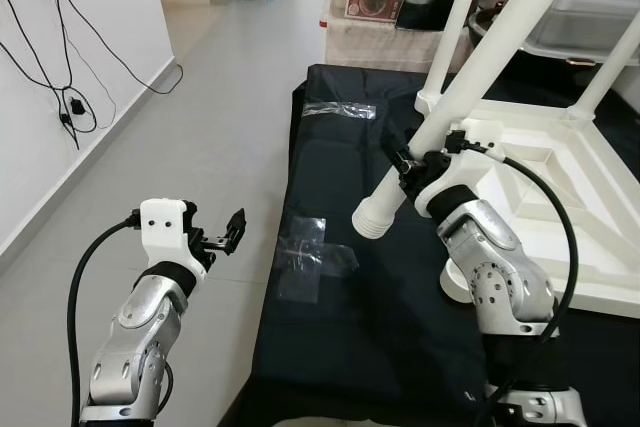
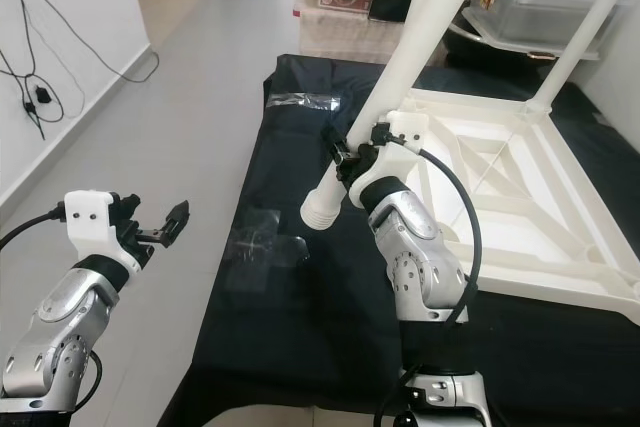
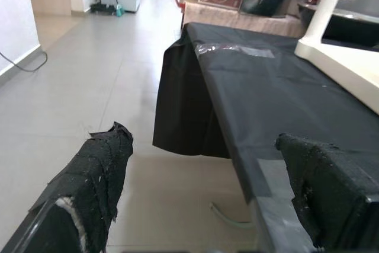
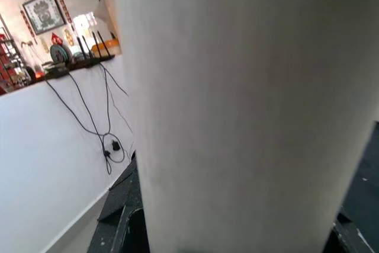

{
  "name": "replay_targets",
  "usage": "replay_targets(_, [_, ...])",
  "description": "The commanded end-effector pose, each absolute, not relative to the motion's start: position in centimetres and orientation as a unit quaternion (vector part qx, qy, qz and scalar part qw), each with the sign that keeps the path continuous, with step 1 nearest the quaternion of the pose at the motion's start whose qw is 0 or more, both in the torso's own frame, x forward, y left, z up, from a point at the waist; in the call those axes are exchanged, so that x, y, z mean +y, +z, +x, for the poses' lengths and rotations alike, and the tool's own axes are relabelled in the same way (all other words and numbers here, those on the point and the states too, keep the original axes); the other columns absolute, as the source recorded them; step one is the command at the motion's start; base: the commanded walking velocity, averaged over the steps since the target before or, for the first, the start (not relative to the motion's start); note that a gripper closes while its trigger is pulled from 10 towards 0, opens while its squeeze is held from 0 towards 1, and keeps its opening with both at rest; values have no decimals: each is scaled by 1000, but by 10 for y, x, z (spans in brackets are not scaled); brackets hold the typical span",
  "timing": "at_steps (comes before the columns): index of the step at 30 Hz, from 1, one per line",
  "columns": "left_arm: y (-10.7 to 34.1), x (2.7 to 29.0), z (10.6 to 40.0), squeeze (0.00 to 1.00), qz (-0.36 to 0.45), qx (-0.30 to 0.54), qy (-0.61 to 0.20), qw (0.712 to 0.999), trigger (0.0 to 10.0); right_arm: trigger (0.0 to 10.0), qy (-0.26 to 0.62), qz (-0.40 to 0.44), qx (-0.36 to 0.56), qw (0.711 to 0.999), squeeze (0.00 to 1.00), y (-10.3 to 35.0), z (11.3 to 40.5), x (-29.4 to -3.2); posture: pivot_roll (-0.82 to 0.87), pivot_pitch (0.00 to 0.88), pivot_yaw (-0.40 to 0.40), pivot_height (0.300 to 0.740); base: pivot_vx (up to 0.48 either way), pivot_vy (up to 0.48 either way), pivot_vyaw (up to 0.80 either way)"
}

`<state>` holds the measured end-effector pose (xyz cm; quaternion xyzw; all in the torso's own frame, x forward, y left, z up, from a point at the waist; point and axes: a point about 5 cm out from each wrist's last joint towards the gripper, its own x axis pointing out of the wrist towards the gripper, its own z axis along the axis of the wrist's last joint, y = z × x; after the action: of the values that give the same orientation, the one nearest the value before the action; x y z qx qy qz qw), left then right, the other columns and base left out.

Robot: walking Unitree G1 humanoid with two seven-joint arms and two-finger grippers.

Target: Building children table

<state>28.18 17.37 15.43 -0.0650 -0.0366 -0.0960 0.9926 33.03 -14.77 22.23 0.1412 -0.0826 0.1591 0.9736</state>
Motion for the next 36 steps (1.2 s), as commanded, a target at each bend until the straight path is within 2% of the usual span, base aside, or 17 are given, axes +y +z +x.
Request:
replay_targets(1, [152, 173, 282, 0, -62, -34, -94, 993, 10000, 10000, 151, 138, -95, 974, 0, 225, 329, -152, -28, 0, -76, 740, 0, 0, 0])
replay_targets(8, [152, 172, 282, 0, -68, -33, -100, 992, 10000, 10000, 151, 136, -95, 975, 0, 224, 329, -152, -28, 0, -76, 740, 0, 0, 0])
replay_targets(32, [153, 167, 279, 0, -67, -35, -125, 989, 10000, 10000, 150, 130, -99, 975, 0, 224, 328, -149, -28, 0, -67, 740, 287, 0, 0])
replay_targets(36, [153, 166, 279, 0, -68, -35, -127, 989, 10000, 10000, 151, 129, -99, 975, 0, 224, 328, -148, -29, 0, -66, 740, 0, 0, 0])
